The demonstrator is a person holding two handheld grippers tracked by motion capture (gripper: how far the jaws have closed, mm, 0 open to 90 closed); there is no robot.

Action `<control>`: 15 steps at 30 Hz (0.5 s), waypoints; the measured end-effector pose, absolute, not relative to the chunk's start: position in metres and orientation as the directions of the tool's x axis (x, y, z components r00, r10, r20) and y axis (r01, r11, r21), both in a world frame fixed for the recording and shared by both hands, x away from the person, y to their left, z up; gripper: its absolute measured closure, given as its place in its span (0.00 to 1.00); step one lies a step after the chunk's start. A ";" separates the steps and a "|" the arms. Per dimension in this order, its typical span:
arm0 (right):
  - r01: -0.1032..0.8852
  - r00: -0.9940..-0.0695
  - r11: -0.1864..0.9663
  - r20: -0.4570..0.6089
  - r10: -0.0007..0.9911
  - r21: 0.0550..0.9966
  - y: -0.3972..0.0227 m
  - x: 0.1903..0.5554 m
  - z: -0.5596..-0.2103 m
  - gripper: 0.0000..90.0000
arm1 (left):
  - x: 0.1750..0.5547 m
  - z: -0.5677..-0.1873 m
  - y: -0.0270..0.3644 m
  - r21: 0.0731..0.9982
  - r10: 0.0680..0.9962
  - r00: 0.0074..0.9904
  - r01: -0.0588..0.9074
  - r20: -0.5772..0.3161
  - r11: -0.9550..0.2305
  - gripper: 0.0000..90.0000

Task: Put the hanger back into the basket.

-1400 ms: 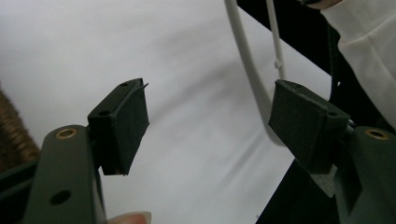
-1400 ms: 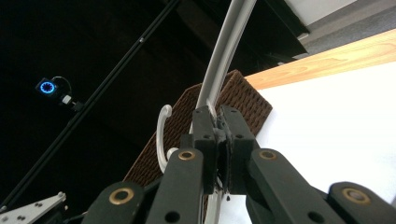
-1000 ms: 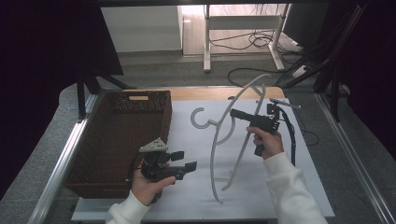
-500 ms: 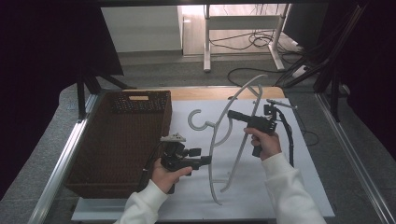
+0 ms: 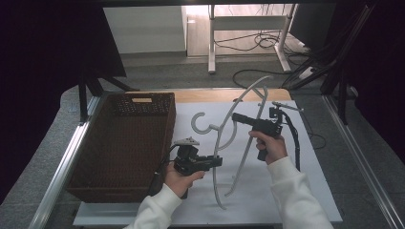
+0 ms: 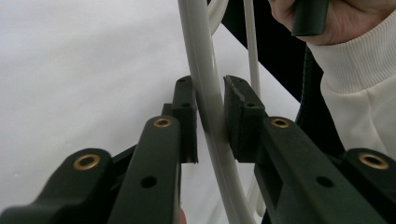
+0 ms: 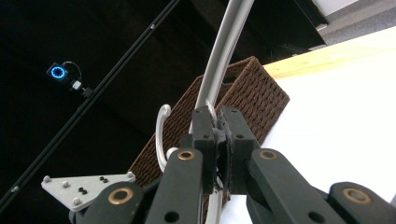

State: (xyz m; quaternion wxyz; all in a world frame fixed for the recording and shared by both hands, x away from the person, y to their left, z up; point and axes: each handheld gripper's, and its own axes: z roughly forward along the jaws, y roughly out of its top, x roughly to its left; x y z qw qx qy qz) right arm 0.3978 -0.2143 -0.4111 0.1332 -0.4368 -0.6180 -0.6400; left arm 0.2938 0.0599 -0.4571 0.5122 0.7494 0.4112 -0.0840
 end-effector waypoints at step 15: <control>0.696 -0.601 -0.174 0.698 0.390 0.697 -0.226 0.395 -0.408 0.81 | 0.296 -0.453 0.070 0.631 0.477 0.554 0.776 -0.682 0.001 0.89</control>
